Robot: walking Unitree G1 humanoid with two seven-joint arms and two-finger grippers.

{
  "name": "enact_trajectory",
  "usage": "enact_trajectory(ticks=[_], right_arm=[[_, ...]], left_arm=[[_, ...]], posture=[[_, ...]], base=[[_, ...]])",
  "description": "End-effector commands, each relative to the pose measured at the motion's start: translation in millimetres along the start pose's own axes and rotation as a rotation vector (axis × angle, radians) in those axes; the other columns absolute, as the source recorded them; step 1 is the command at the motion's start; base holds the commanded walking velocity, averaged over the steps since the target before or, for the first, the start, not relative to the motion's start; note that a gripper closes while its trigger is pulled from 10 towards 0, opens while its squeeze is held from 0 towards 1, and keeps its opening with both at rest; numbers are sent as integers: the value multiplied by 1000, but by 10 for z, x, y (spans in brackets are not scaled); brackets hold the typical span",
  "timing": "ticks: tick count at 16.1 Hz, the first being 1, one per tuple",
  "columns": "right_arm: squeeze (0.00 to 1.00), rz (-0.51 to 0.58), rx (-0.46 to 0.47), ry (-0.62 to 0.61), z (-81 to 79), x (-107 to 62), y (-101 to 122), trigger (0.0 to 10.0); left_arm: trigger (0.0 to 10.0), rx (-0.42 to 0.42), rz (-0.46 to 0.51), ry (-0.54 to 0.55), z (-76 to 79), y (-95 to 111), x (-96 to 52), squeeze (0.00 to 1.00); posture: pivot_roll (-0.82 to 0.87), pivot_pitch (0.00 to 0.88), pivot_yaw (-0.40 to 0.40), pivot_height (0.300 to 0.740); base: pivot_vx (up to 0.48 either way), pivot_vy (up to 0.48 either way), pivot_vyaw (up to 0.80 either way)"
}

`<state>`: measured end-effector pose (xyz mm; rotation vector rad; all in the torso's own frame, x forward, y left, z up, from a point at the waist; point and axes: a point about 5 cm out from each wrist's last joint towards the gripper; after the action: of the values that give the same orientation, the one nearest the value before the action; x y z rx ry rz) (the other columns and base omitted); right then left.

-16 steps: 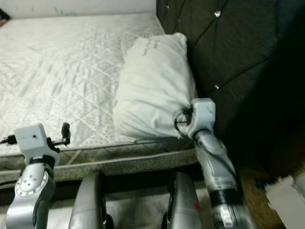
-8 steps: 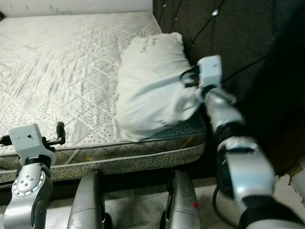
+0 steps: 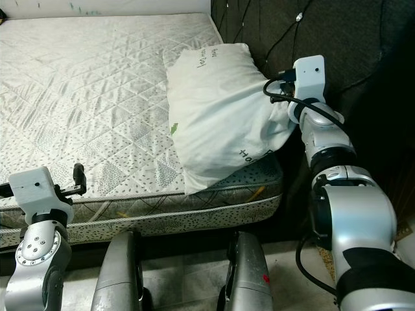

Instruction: Clean up the room

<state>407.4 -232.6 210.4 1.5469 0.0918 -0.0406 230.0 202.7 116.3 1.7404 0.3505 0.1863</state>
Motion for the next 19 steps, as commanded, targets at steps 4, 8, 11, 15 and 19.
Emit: enact_trajectory(ticks=[4, 8, 11, 15, 19], right_arm=[[0, 52, 20, 6, 5, -27, -63, 0], [0, -21, 23, 12, -96, -49, -338, 10000], [1000, -36, 68, 23, -196, -52, -448, 10000], [1000, -38, 37, 0, -246, -73, -550, 10000], [1000, -246, 85, -19, -291, -271, -1167, 10000]], left_arm=[[10000, 3, 2, -5, 11, 3, 4, 0], [10000, 11, 8, -13, -2, 12, 15, 0], [10000, 18, 20, -15, -1, 45, 61, 0], [10000, 17, 19, -20, 10, 34, 45, 0], [10000, 16, 13, -26, 34, 14, 59, 0]], posture=[[45, 0, -20, 532], [42, 0, -3, 532], [42, 0, 0, 532], [41, 0, -4, 532], [34, 0, -7, 532]], base=[[0, 0, 0], [0, 0, 0], [0, 0, 0], [0, 0, 0], [0, 0, 0]])
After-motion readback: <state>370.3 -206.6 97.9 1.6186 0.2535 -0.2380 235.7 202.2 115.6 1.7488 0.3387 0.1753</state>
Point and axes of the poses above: a point about 5 cm out from each wrist's last joint towards the gripper, its own x axis pointing out of the wrist towards the gripper, its own y axis along the axis of the wrist's last joint, z = x × y, and after that the axes turned 10 degrees about x, right-handed
